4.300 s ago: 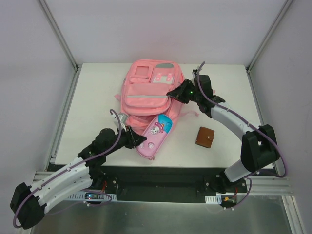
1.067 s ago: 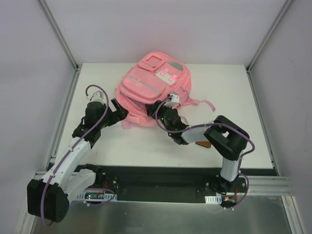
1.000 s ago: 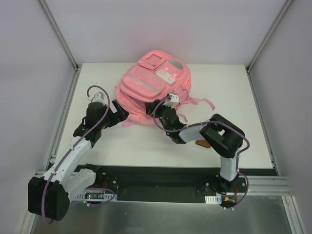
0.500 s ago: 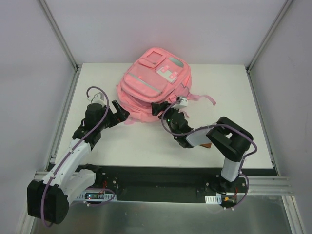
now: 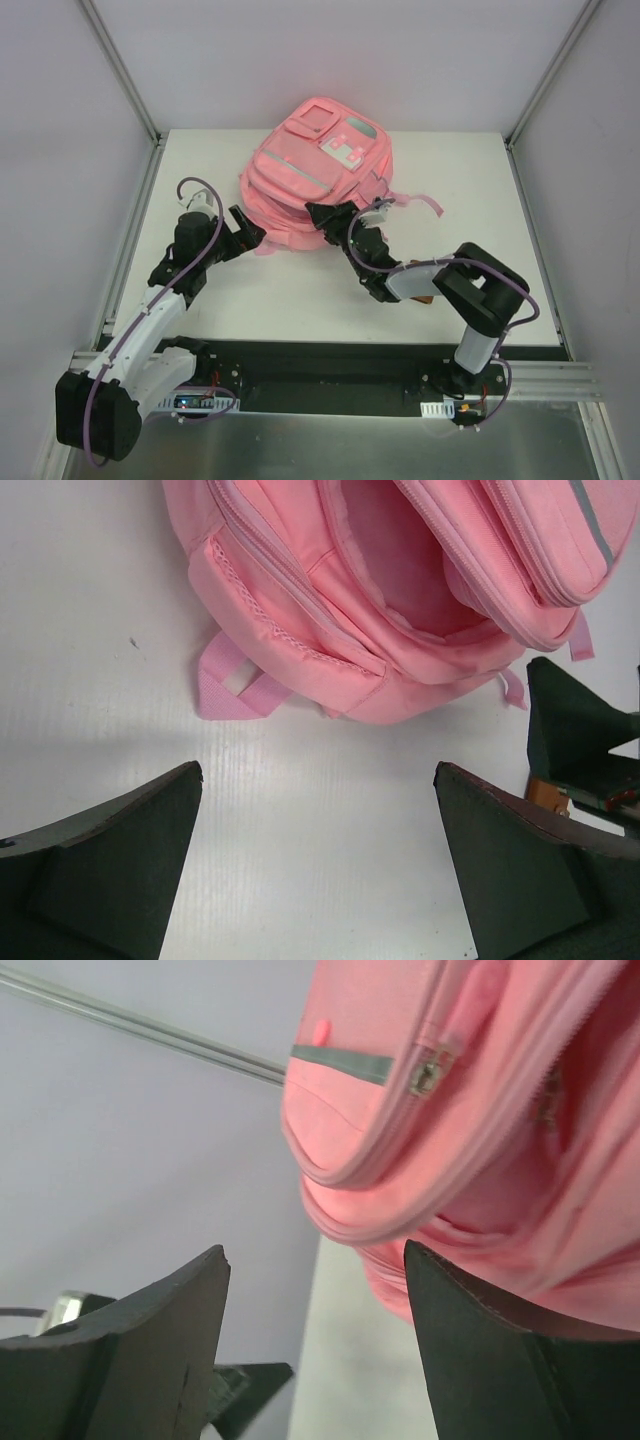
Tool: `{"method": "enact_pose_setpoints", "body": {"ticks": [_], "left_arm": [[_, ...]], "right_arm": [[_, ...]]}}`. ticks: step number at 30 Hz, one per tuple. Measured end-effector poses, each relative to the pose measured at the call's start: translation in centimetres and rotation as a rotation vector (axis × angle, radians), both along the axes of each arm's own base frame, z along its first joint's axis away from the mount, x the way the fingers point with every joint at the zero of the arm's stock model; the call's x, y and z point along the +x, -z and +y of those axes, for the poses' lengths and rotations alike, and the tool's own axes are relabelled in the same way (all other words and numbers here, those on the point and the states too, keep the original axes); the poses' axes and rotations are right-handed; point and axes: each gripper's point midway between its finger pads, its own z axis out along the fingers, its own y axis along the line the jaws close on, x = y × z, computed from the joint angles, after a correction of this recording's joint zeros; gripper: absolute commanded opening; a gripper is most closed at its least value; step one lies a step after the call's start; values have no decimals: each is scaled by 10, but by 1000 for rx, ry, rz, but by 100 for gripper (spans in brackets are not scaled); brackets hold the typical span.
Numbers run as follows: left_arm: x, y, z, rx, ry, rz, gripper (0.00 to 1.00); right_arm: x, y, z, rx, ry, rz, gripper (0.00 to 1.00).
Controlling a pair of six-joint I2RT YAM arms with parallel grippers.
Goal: Pack the student bag
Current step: Place the stationery at the center of the board, then adjust the student bag at the center of the board.
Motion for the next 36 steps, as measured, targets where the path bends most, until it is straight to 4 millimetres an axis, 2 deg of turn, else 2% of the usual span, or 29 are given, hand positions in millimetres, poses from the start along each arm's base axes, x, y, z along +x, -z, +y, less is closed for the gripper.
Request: {"method": "enact_pose_setpoints", "body": {"ticks": [3, 5, 11, 14, 16, 17, 19, 20, 22, 26, 28, 31, 36], "left_arm": [[0, -2, 0, 0, 3, -8, 99], [-1, -3, -1, 0, 10, -12, 99], [-3, -8, -1, 2, 22, -30, 99], [-4, -12, -1, 6, 25, -42, 99], [-4, -13, 0, 10, 28, -46, 99], [-5, -13, 0, 11, 29, -47, 99], [-5, -13, 0, 15, 30, -45, 99], [-6, -12, 0, 16, 30, -41, 99], [-7, -11, 0, 18, 31, -35, 99], [-8, -11, 1, 21, 32, -34, 99], [-8, -12, 1, 22, 32, -33, 99], [-7, -18, 1, 25, 34, -42, 99], [1, -47, 2, 33, 38, -109, 99]], "right_arm": [[9, -14, 12, 90, -2, 29, 73], [15, -14, 20, 131, -1, 60, 73], [27, 16, 33, 157, -10, 170, 68], [31, 22, 35, 151, -6, 192, 66], [35, 21, 36, 155, 0, 187, 56], [37, 20, 37, 157, 4, 181, 38], [44, 19, 39, 158, 4, 176, 22], [47, 17, 40, 167, -4, 175, 8], [50, 13, 43, 187, -33, 174, 2], [50, 11, 41, 193, -66, 168, 1], [42, 15, 33, 168, -76, 172, 1], [25, 15, 8, 124, -78, 173, 1], [-15, 8, -41, 63, -105, 174, 1]]}}
